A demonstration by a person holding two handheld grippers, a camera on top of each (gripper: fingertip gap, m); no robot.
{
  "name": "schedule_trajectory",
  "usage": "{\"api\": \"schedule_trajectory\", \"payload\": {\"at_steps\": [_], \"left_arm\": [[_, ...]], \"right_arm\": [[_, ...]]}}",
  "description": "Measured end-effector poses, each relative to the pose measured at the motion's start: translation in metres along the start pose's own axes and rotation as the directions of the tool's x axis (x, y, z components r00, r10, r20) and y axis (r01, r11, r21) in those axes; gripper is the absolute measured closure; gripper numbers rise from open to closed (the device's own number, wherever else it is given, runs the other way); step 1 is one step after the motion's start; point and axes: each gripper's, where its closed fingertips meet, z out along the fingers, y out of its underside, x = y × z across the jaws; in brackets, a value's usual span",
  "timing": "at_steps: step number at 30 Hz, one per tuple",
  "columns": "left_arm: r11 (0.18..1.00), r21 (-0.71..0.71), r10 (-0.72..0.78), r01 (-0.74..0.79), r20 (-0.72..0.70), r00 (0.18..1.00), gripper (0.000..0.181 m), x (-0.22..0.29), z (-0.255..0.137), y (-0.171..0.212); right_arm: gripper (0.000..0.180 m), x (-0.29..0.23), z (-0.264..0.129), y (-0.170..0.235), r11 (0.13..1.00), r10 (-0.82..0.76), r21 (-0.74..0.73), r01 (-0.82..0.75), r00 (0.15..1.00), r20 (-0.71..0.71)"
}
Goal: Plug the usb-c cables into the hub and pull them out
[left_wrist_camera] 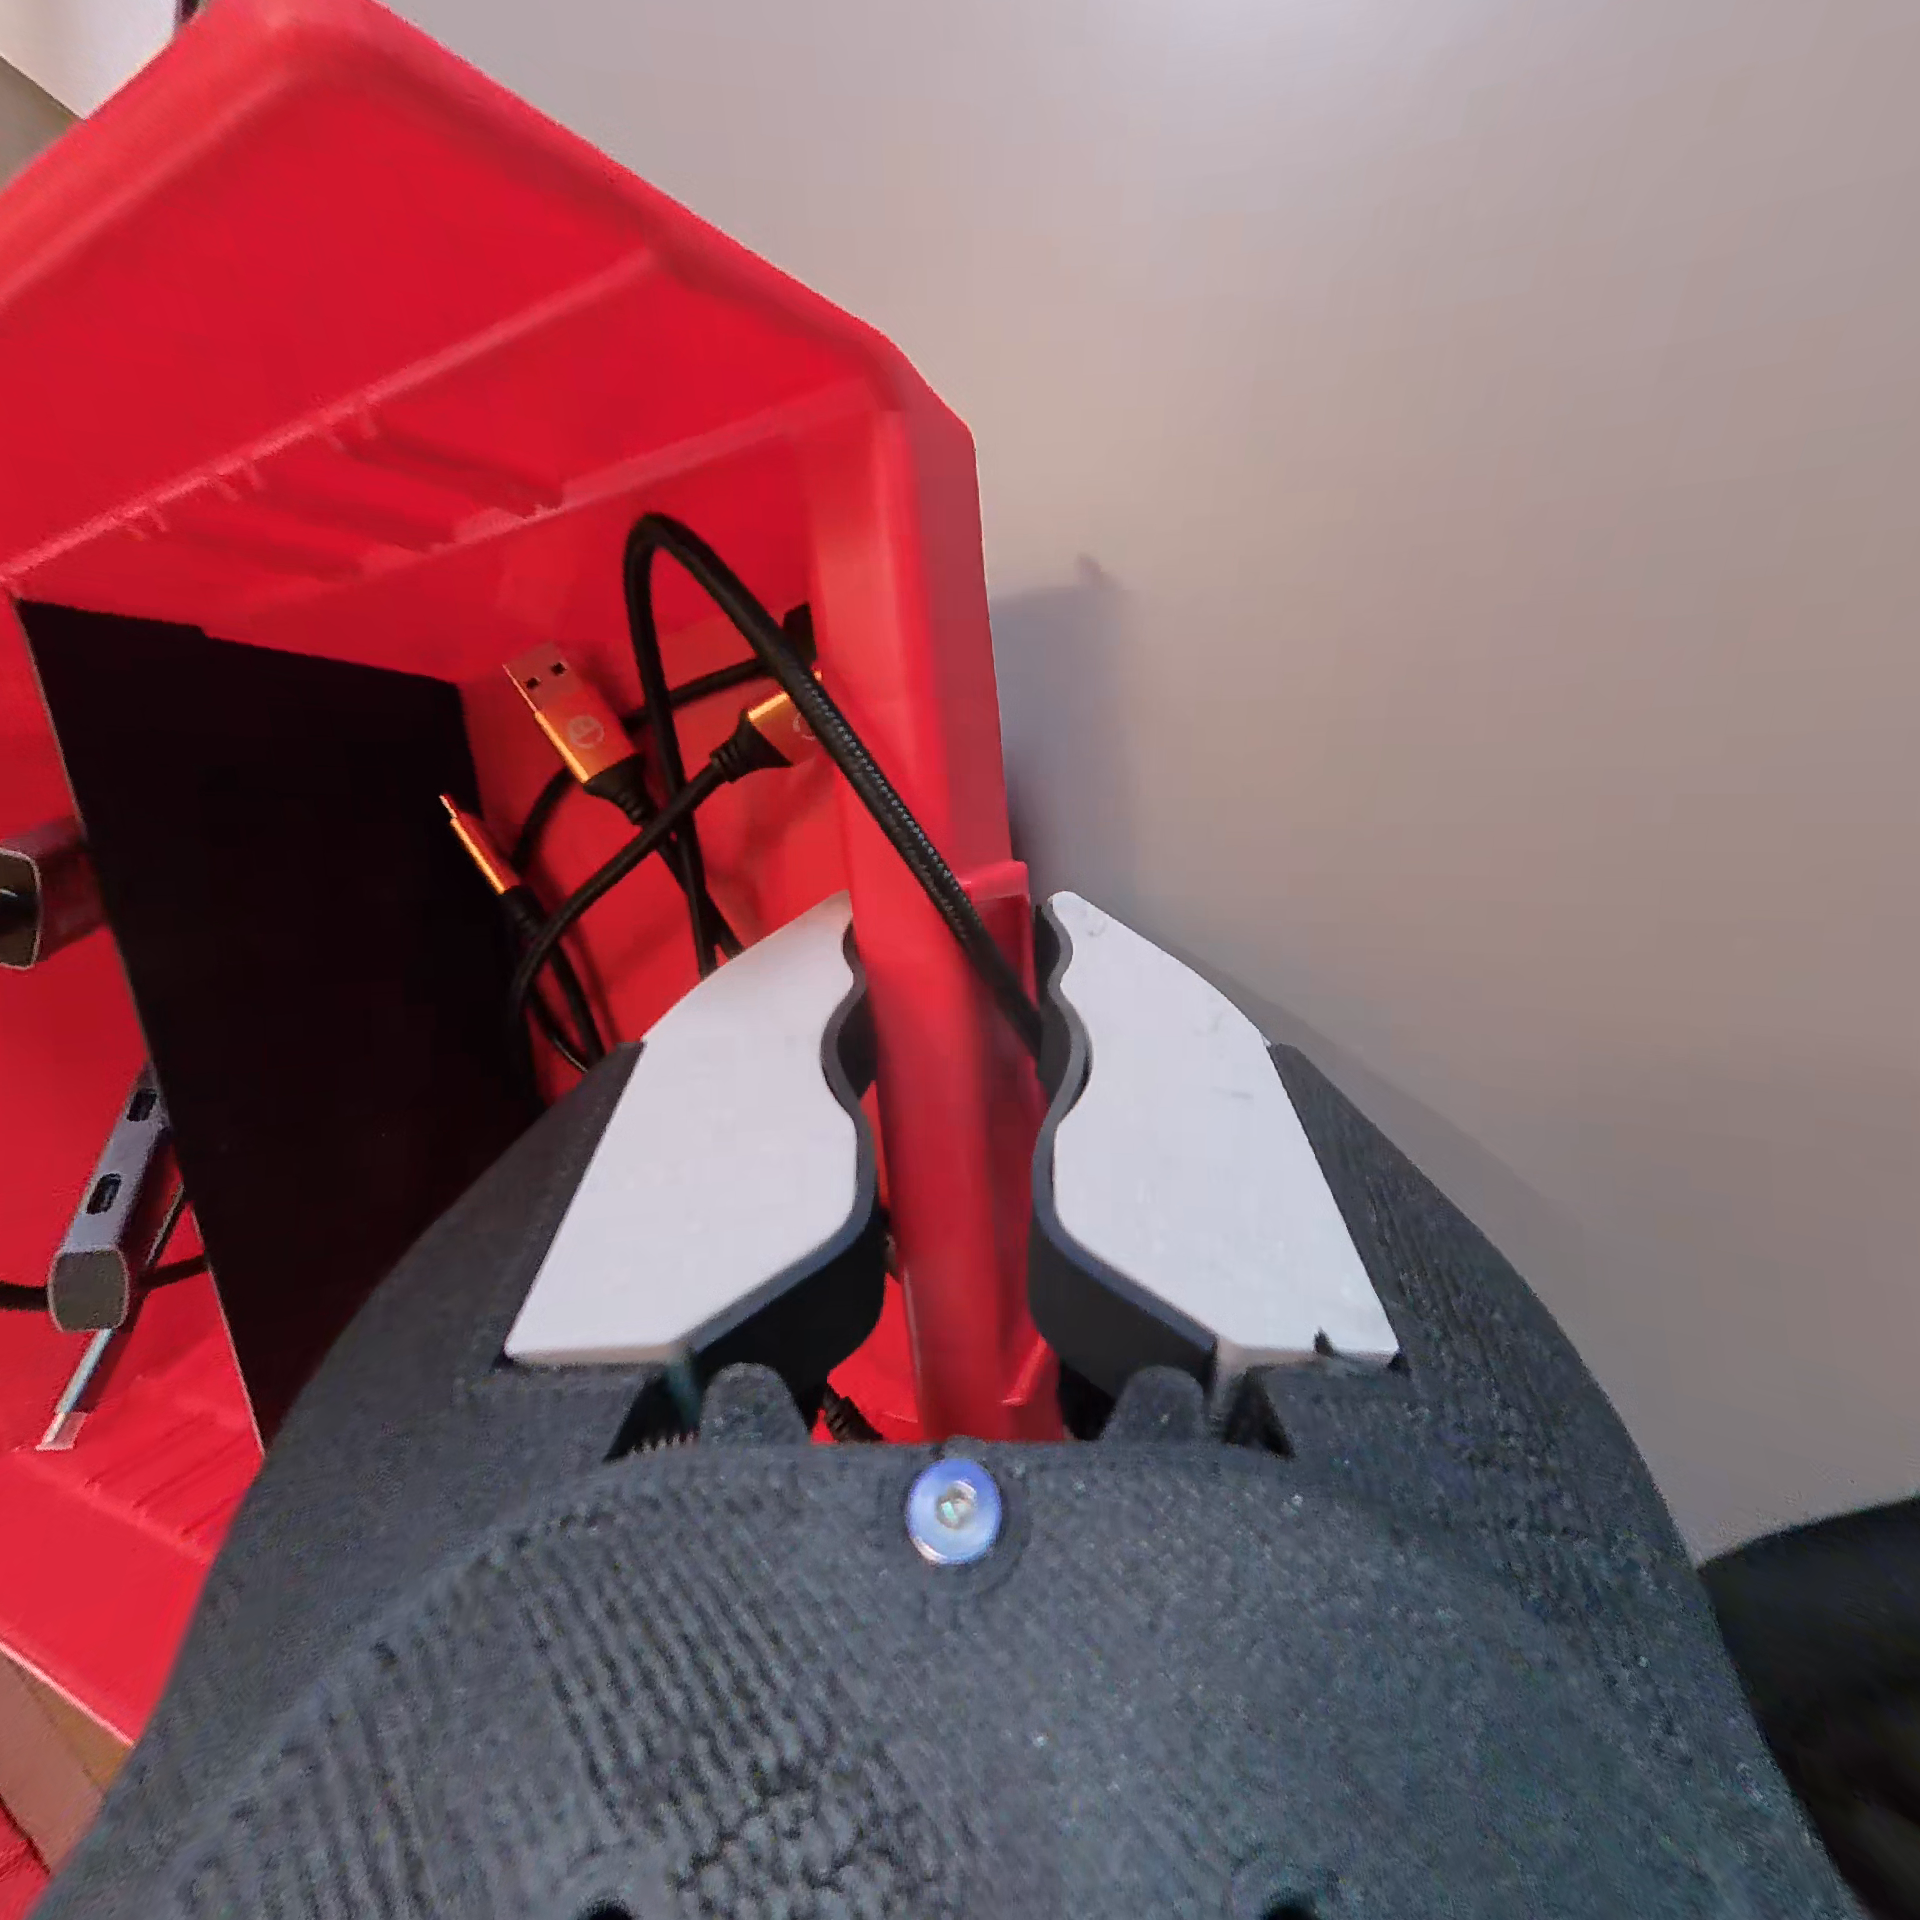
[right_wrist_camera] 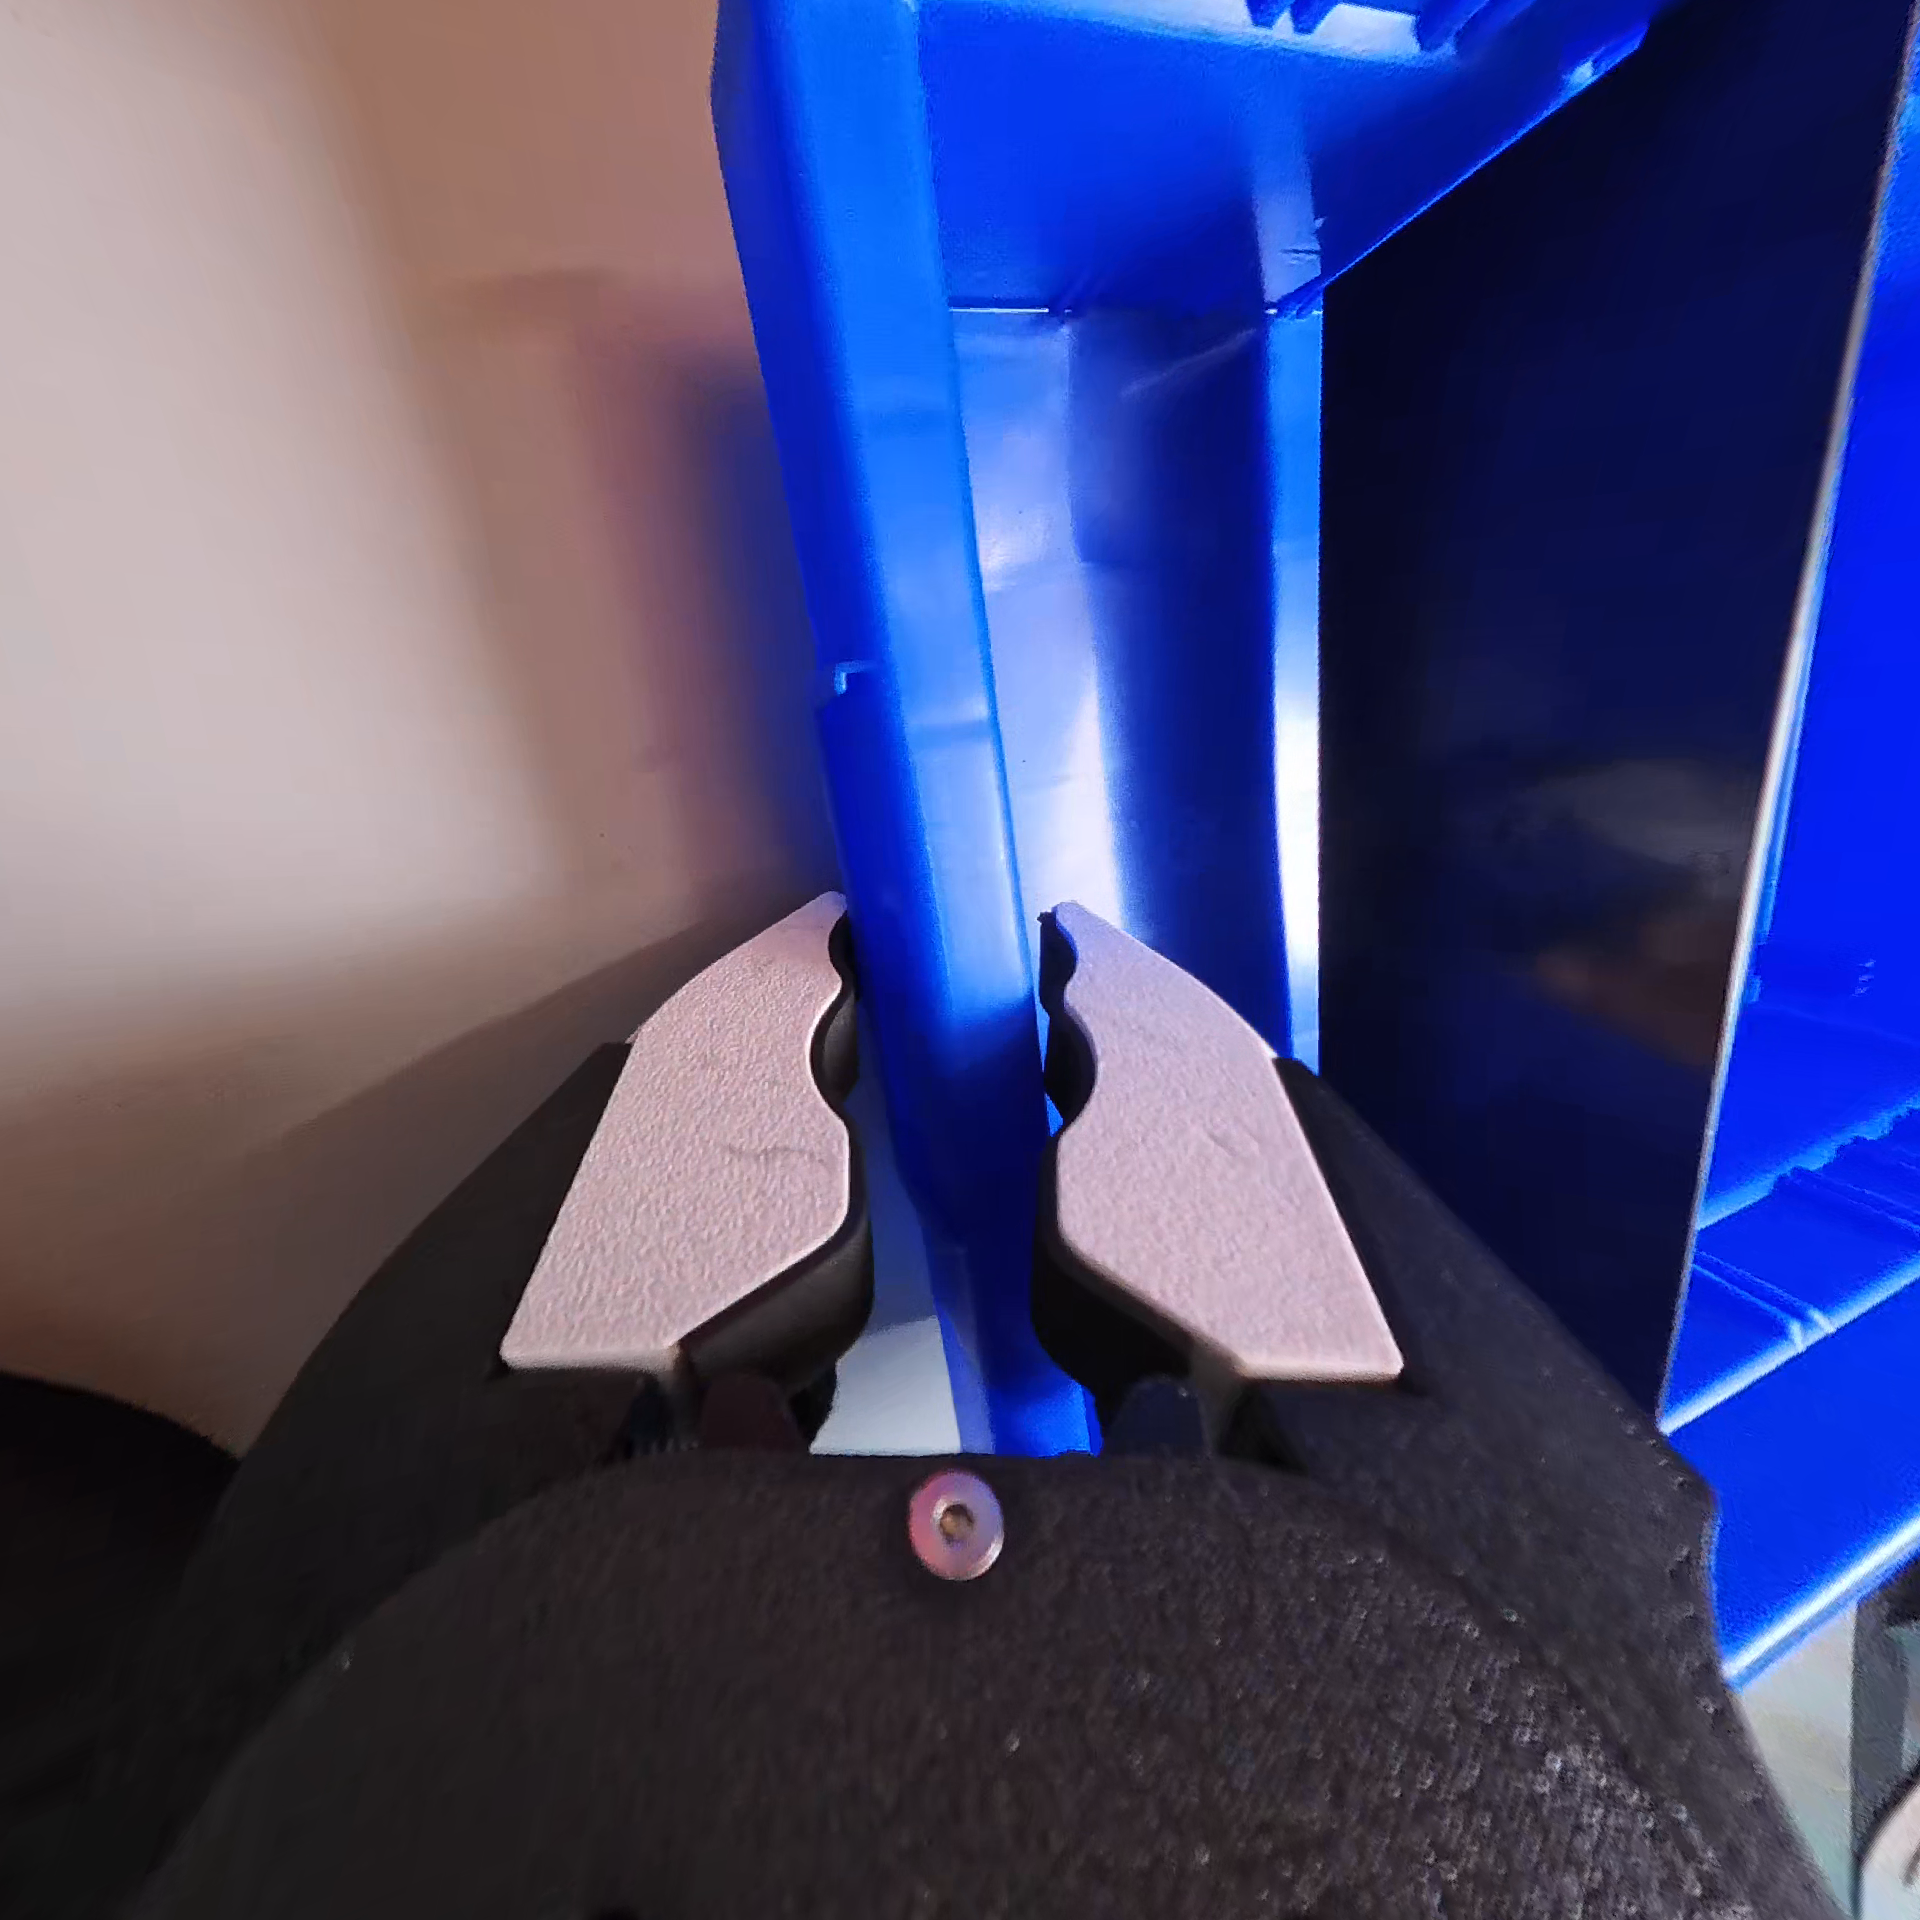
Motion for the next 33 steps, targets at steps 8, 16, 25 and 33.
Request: {"api": "schedule_trajectory", "payload": {"at_steps": [8, 16, 25, 33], "left_arm": [[1.0, 0.015, 0.004, -0.004, 0.019, 1.0, 0.152, -0.02, 0.01, -0.004], [1.0, 0.019, -0.012, 0.011, 0.022, 1.0, 0.152, -0.027, 0.014, -0.005], [0.998, 0.048, -0.034, 0.032, 0.041, 0.999, 0.151, -0.035, 0.014, -0.002], [0.875, 0.41, -0.277, 0.257, -0.012, 0.961, 0.136, -0.055, -0.067, -0.029]], "right_arm": [[0.14, 0.014, 0.004, -0.002, 0.995, 0.093, 0.036, -0.091, 0.993, -0.066], [0.145, 0.022, 0.011, -0.009, 0.986, 0.166, -0.003, -0.167, 0.981, -0.099], [0.139, 0.009, -0.057, -0.071, 0.906, 0.207, 0.388, -0.168, 0.976, -0.06], [0.143, 0.001, -0.107, -0.129, 0.407, 0.372, 0.87, -0.278, 0.92, 0.12]]}}
